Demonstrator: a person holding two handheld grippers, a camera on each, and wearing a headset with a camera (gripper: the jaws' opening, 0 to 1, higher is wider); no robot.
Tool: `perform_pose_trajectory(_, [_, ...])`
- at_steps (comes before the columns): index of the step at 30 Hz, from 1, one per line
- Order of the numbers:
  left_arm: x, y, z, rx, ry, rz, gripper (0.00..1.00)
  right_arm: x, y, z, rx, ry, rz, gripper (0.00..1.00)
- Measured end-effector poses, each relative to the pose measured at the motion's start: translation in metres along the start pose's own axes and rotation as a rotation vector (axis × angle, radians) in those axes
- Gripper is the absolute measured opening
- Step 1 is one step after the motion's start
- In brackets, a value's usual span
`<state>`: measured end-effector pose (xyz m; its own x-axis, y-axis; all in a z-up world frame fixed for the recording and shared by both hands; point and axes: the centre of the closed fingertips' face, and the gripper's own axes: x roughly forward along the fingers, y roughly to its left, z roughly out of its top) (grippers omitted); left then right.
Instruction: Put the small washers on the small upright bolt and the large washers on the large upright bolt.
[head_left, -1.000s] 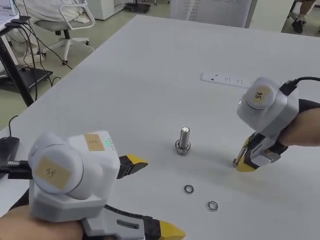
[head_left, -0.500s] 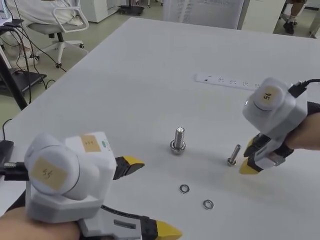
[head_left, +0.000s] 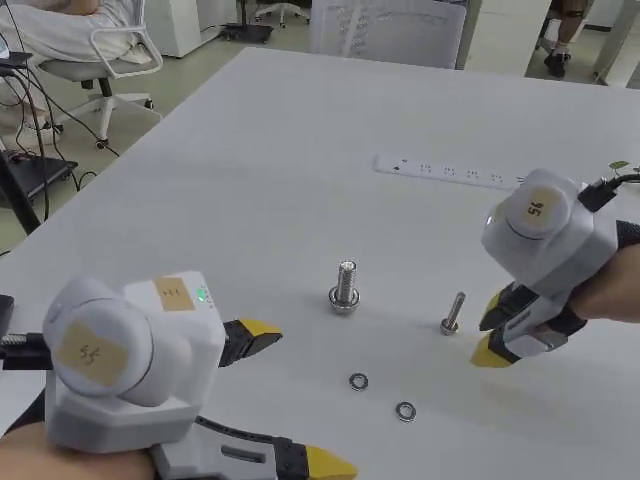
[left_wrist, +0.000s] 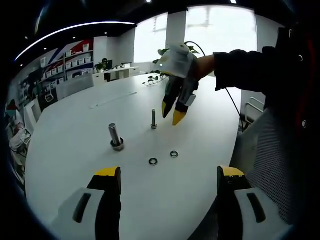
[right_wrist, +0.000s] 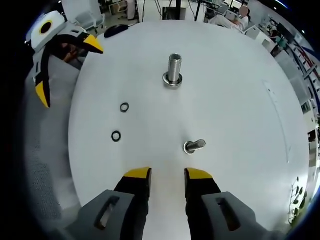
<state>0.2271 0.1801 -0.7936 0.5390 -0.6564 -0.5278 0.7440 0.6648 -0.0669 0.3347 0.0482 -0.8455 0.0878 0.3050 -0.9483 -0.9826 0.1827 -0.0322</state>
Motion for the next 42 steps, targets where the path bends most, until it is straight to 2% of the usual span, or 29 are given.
perform_pose_trajectory(8, [0.0,0.0,0.0,0.005,0.0,-0.002,0.78,0.004,0.022,0.005,-0.02,-0.009,0.02,0.28])
perform_pose_trajectory(14, [-0.001,-0.001,0.001,0.006,-0.004,-0.003,0.78,0.009,0.032,0.008,-0.043,-0.007,0.04,0.28])
perform_pose_trajectory(29, [-0.002,-0.001,0.001,0.015,-0.01,-0.005,0.78,0.028,0.069,0.033,-0.116,-0.016,0.088,0.26])
perform_pose_trajectory(37, [-0.003,-0.001,0.002,0.017,-0.017,-0.001,0.78,0.035,0.075,0.039,-0.135,-0.011,0.093,0.24])
perform_pose_trajectory(42, [-0.004,0.0,0.003,0.016,-0.02,0.002,0.78,0.041,0.079,0.037,-0.157,0.01,0.093,0.22])
